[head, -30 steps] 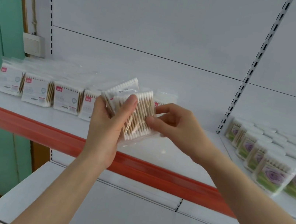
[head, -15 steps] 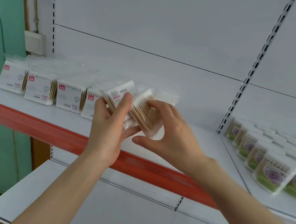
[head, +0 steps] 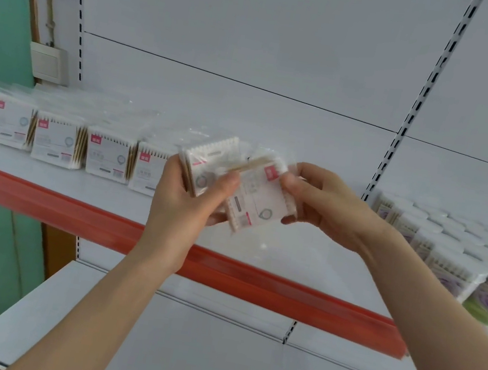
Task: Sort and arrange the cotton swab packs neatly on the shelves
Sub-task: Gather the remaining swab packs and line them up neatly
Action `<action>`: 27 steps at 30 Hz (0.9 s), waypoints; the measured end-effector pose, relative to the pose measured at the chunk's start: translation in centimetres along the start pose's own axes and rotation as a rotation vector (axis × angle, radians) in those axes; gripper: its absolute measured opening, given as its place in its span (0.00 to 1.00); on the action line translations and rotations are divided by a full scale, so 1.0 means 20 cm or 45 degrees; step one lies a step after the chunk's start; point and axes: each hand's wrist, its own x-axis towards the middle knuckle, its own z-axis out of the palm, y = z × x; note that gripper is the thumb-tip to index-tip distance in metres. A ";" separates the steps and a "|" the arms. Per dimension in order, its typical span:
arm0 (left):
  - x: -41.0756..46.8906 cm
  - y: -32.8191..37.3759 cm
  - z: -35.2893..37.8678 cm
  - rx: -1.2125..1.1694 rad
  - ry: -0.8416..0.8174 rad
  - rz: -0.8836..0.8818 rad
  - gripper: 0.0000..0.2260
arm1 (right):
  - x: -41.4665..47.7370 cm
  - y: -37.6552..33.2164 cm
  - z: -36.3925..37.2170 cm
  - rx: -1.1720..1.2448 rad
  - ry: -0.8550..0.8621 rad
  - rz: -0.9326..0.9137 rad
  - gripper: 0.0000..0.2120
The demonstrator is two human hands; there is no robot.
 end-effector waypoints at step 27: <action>-0.07 0.00 -0.19 -0.165 0.080 -0.126 0.09 | 0.52 0.29 -0.15 -0.947 0.616 0.075 0.23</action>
